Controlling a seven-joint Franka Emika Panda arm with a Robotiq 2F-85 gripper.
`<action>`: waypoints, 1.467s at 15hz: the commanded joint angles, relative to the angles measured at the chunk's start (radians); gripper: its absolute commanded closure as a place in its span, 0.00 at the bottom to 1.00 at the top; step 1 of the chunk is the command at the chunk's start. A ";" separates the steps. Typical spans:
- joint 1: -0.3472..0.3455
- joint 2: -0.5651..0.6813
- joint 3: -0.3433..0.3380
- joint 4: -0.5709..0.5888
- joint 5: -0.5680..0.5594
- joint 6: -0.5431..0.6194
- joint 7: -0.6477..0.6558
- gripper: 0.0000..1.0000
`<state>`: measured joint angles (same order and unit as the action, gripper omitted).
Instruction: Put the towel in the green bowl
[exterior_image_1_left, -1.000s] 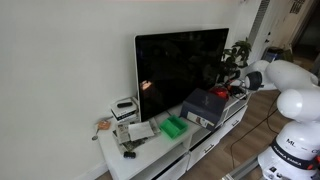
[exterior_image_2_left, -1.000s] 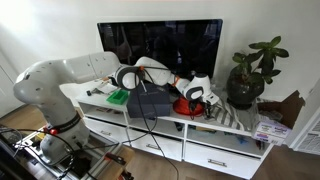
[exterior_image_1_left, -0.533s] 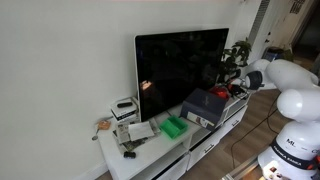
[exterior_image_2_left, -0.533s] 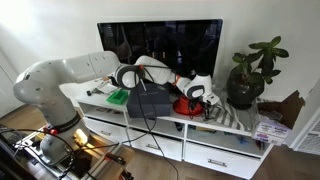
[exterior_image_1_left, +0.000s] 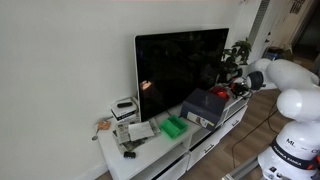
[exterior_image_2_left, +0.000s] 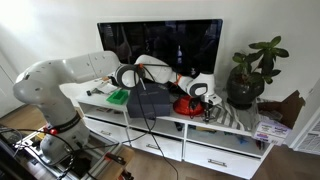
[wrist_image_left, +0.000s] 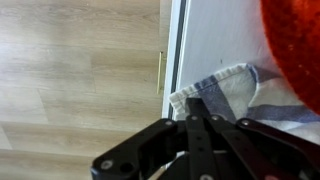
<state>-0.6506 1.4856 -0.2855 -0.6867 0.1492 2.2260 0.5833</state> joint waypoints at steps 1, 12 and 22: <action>-0.016 0.000 0.036 0.034 -0.009 -0.046 0.012 1.00; -0.022 0.000 0.099 0.037 0.013 -0.010 0.066 0.28; -0.028 0.000 0.115 0.040 0.018 -0.004 0.097 0.18</action>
<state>-0.6687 1.4857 -0.1913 -0.6521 0.1542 2.2132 0.6561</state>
